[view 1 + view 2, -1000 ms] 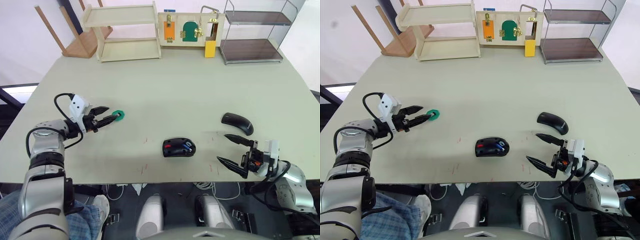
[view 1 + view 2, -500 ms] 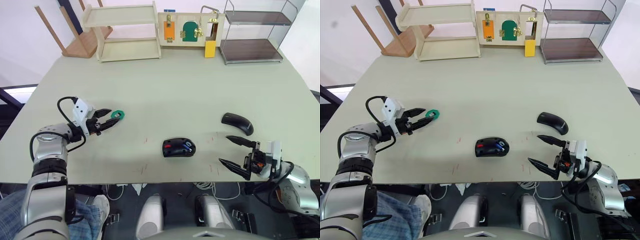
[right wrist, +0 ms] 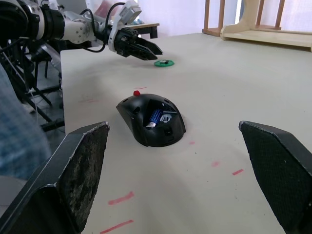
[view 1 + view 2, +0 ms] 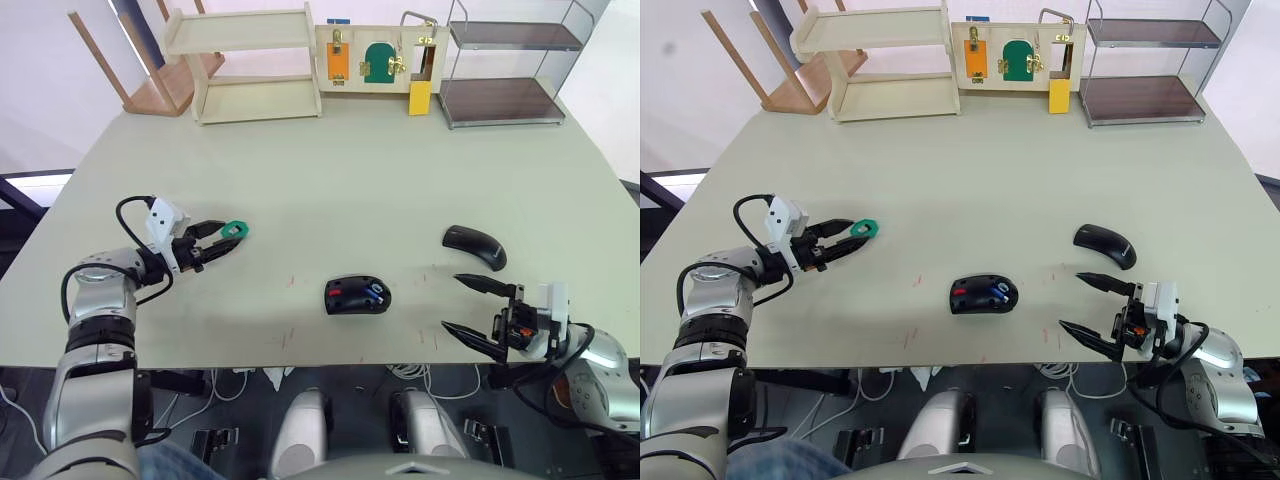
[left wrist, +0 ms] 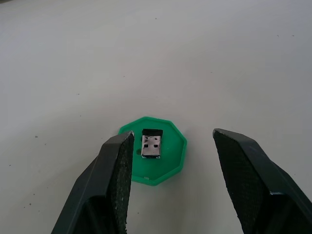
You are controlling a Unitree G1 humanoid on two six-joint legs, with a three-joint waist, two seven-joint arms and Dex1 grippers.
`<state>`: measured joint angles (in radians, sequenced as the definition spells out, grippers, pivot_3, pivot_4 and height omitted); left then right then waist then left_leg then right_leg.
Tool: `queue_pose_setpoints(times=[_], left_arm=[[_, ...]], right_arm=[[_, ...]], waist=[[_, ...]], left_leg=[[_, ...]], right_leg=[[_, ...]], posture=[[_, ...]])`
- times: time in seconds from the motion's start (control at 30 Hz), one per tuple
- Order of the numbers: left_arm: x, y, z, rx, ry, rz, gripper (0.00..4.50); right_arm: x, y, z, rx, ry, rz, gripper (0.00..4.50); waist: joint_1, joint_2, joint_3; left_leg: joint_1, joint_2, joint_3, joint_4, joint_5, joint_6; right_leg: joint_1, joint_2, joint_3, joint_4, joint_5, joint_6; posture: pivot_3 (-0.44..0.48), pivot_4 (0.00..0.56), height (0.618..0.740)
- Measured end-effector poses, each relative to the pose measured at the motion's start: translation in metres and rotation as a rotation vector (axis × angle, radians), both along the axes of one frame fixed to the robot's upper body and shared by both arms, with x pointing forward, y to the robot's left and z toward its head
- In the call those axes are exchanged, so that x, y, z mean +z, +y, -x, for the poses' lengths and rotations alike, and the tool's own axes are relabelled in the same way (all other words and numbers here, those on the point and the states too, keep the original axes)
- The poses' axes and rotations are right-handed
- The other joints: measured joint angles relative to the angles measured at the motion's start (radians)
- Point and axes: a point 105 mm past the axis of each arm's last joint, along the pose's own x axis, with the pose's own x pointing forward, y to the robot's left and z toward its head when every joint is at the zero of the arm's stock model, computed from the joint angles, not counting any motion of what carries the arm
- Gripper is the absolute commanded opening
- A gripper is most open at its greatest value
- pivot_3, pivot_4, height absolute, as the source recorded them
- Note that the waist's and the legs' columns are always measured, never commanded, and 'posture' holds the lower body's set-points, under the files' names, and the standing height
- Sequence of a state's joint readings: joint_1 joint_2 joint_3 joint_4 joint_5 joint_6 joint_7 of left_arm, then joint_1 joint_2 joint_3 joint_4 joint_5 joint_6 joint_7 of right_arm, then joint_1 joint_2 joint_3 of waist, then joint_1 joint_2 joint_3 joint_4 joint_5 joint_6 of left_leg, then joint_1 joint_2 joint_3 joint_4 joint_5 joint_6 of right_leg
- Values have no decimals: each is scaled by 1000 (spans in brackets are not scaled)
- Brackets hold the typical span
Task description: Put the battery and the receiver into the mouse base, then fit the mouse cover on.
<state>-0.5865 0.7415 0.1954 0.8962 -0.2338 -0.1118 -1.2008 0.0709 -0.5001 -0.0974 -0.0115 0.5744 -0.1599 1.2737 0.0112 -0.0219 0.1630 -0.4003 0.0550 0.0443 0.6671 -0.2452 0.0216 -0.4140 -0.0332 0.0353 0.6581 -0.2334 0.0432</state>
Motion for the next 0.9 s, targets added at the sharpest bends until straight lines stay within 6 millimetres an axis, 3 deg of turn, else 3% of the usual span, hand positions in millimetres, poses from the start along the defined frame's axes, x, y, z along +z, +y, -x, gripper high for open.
queue_pose_setpoints(times=[0.47, 0.73, 0.83, 0.9], left_arm=[[23, 18, -1, -10, -22, 44, 2780], [22, 23, 1, -38, 26, -20, 2780], [18, 29, 5, -25, 53, -36, 2071], [16, 31, 6, -14, 65, -40, 1202]], right_arm=[[2, 8, 4, -37, -3, 43, 4500], [4, 32, 4, -42, -12, 10, 4500], [3, 36, 3, -53, -15, 1, 4500], [3, 39, 2, -56, -23, -5, 4500]], waist=[[1, -2, 1], [-5, -3, 1], [-6, -4, 2], [-6, -4, 2]], left_leg=[[-1, 0, 0, 0, 0, 0], [0, 0, 0, 0, 0, 0], [0, 0, 0, 0, 0, 0], [0, 0, 0, 0, 0, 0]], right_leg=[[0, 0, 0, 0, 0, 0], [0, 0, 0, 0, 0, 0], [0, 0, 0, 0, 0, 0], [0, 0, 0, 0, 0, 0]], posture=[[0, 150, 740], [0, 150, 740], [0, 150, 740], [0, 150, 740]])
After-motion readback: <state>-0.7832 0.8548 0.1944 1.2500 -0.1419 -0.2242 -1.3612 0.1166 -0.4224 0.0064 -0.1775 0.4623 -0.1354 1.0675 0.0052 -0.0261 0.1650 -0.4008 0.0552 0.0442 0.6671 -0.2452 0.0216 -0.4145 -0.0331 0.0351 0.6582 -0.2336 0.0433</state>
